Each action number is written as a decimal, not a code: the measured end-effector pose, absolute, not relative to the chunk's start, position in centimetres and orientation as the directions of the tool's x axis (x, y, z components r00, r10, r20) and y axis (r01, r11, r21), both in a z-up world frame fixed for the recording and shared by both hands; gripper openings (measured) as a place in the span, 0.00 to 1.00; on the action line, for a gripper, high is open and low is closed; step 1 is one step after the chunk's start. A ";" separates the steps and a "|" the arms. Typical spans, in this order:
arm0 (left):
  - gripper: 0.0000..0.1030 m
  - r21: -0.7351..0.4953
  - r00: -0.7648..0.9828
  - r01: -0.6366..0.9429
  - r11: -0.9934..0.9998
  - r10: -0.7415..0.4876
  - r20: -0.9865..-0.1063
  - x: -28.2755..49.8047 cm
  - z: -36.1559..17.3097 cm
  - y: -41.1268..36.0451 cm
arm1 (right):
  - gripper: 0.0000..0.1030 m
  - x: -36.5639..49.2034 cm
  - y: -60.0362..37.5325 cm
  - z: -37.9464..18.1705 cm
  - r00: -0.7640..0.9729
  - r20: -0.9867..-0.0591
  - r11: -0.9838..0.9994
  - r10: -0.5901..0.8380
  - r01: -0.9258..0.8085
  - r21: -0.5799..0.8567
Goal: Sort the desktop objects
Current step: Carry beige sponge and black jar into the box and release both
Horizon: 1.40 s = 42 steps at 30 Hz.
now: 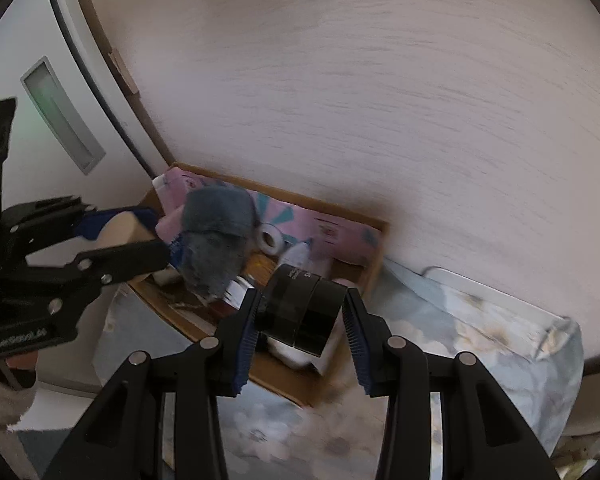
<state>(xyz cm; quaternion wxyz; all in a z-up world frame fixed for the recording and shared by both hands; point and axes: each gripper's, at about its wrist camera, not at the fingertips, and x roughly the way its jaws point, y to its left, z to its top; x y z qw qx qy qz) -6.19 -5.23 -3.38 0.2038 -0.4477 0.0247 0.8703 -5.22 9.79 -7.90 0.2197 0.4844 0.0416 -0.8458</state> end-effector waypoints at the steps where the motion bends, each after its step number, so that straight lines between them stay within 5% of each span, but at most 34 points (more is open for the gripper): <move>1: 0.30 -0.146 -0.510 -0.363 -0.920 0.327 -0.796 -6.8 -3.5 -5.9 | 0.37 -5.5 9.2 -8.0 -0.433 -0.842 -0.901 -0.322 0.414 0.131; 23: 0.31 -0.183 -0.406 -0.221 -0.958 0.261 -0.876 -10.6 -7.9 -11.8 | 0.38 -6.1 4.0 -11.0 -0.328 -0.901 -0.885 -0.283 0.451 0.113; 24: 0.39 -0.180 -0.406 -0.215 -0.960 0.255 -0.878 -10.6 -8.0 -11.9 | 0.45 -6.1 3.8 -11.0 -0.328 -0.904 -0.887 -0.274 0.450 0.105; 27: 0.98 -0.139 -0.419 -0.177 -0.974 0.202 -0.885 -10.6 -7.9 -12.0 | 0.89 -5.8 3.7 -11.0 -0.354 -0.900 -0.893 -0.256 0.442 0.080; 30: 0.99 -0.129 -0.439 -0.163 -0.978 0.189 -0.878 -10.5 -7.8 -12.0 | 0.99 -5.5 4.1 -10.6 -0.378 -0.884 -0.898 -0.275 0.429 0.096; 42: 1.00 -0.090 -0.464 -0.179 -0.980 0.165 -0.870 -9.3 -5.3 -10.6 | 0.99 -4.2 5.6 -9.4 -0.425 -0.875 -0.930 -0.231 0.361 0.070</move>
